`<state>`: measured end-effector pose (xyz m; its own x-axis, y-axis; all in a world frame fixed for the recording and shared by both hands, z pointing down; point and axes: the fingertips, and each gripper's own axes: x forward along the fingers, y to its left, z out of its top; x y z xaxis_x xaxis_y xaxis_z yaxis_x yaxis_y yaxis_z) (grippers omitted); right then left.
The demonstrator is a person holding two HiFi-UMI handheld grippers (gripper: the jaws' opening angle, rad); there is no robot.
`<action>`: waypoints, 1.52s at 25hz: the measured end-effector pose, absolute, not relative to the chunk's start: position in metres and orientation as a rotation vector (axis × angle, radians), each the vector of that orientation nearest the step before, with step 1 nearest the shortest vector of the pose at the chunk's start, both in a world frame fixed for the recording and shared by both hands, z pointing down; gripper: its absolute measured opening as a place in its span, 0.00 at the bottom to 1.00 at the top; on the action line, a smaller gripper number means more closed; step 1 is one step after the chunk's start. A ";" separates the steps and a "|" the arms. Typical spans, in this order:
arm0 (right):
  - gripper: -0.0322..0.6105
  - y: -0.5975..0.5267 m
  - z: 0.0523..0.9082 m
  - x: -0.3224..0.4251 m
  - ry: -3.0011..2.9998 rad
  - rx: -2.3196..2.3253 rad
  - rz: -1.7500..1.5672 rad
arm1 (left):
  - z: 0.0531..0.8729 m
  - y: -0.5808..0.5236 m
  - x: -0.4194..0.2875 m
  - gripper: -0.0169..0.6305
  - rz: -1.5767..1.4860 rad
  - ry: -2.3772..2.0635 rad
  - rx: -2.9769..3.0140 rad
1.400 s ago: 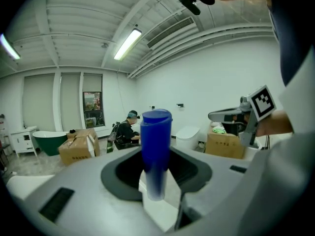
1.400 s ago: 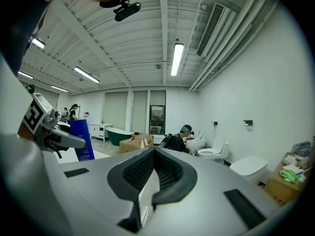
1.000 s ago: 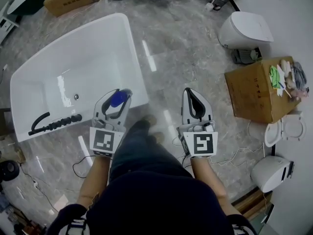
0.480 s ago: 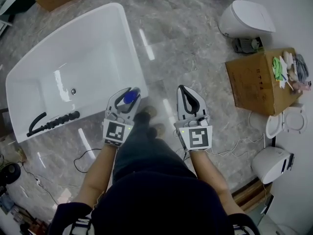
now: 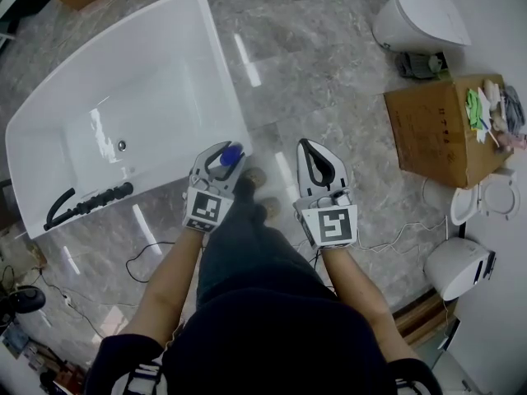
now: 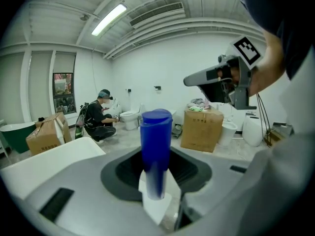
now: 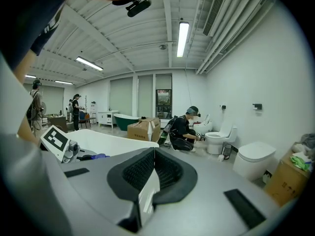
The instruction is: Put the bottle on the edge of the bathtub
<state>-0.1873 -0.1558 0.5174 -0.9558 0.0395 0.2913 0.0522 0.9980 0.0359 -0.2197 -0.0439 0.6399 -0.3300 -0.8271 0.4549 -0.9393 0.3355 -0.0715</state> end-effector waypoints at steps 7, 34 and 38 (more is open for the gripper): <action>0.08 -0.158 0.534 -0.188 -2.808 -0.086 -0.060 | 0.676 -0.047 -0.221 0.26 0.470 -2.228 1.570; 0.08 -0.137 0.561 -0.192 -2.724 -0.093 -0.059 | 0.749 -0.048 -0.226 0.26 0.516 -2.075 1.606; 0.08 -0.136 0.565 -0.192 -2.720 -0.091 -0.058 | 0.754 -0.050 -0.226 0.26 0.502 -2.068 1.605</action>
